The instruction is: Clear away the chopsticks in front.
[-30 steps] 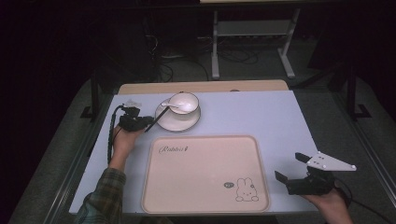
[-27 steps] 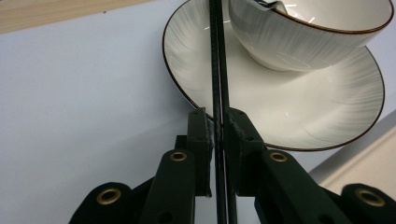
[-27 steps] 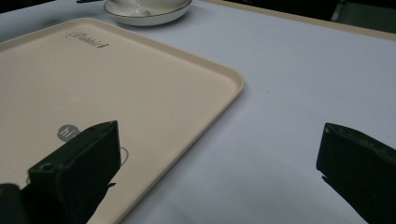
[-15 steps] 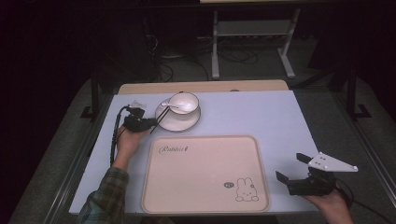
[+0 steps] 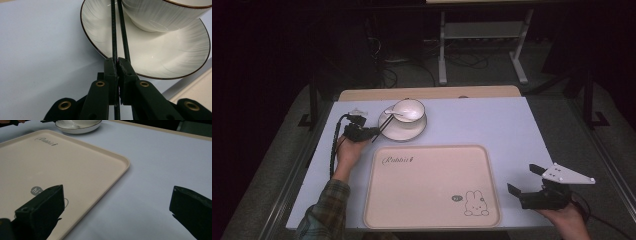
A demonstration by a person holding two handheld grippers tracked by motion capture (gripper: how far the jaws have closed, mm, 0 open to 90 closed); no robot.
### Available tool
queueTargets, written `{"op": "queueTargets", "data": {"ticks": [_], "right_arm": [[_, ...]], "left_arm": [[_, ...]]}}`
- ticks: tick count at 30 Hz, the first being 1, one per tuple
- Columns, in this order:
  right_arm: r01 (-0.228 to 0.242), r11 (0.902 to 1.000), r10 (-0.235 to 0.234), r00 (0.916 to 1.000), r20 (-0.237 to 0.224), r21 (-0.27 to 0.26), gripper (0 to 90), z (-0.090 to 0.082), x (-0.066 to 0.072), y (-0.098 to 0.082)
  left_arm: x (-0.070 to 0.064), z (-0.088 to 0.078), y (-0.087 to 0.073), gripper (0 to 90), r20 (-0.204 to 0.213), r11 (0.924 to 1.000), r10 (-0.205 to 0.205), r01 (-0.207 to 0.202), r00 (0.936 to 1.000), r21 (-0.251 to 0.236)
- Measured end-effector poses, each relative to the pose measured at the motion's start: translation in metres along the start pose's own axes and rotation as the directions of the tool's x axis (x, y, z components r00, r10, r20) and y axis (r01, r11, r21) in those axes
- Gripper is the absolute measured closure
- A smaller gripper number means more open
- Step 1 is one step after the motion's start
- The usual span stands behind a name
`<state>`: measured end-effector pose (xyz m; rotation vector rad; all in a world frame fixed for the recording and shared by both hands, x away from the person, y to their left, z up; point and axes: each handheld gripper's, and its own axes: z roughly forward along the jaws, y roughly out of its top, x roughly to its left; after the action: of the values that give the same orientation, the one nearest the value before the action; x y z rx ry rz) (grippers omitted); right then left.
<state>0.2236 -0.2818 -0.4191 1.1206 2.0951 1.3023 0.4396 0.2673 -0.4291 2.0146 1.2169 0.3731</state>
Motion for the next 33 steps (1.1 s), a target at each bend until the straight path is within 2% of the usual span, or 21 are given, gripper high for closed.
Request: {"op": "queueTargets", "data": {"ticks": [5, 14, 20, 21, 24, 25, 29, 30, 33], "right_arm": [[0.000, 1.0000, 0.000, 1.0000, 0.001, 0.000, 0.0, 0.000, 0.000, 0.000], [0.001, 1.0000, -0.001, 1.0000, 0.002, -0.004, 0.0, 0.000, 0.000, 0.001], [0.008, 1.0000, -0.008, 0.9999, -0.006, -0.003, 0.0, 0.004, 0.000, 0.003], [0.009, 1.0000, -0.009, 0.9999, -0.007, -0.002, 0.0, 0.004, 0.000, 0.003], [0.011, 0.9999, -0.011, 0.9999, -0.011, -0.003, 0.0, 0.005, 0.000, 0.003], [0.011, 0.9999, -0.011, 0.9999, -0.011, -0.003, 0.0, 0.005, 0.000, 0.003], [0.014, 0.9999, -0.014, 0.9998, -0.012, -0.004, 0.0, 0.005, 0.000, 0.004], [0.015, 0.9999, -0.015, 0.9998, -0.012, -0.003, 0.0, 0.006, 0.000, 0.004], [0.018, 0.9998, -0.018, 0.9998, -0.011, -0.006, 0.0, 0.006, 0.000, 0.005]], "left_arm": [[0.002, -0.005, 0.001, 85.7, 0.007, 0.9997, -0.017, 0.017, 0.9998, -0.018], [0.009, -0.030, -0.005, 85.9, -0.007, 0.9978, -0.041, 0.041, 0.9991, -0.051], [0.017, -0.056, -0.019, 85.9, 0.000, 0.9949, -0.073, 0.073, 0.9973, -0.070], [0.017, -0.056, -0.019, 85.9, 0.000, 0.9949, -0.073, 0.073, 0.9973, -0.070], [0.020, -0.074, -0.029, 85.9, -0.005, 0.9939, -0.081, 0.080, 0.9967, -0.076], [0.020, -0.074, -0.029, 85.9, -0.005, 0.9939, -0.081, 0.080, 0.9967, -0.076], [0.018, -0.091, -0.041, 85.9, -0.009, 0.9940, -0.080, 0.079, 0.9968, -0.077], [0.016, -0.098, -0.047, 85.9, -0.010, 0.9948, -0.072, 0.071, 0.9974, -0.073], [0.012, -0.107, -0.054, 85.9, -0.009, 0.9956, -0.061, 0.060, 0.9981, -0.072]]}}
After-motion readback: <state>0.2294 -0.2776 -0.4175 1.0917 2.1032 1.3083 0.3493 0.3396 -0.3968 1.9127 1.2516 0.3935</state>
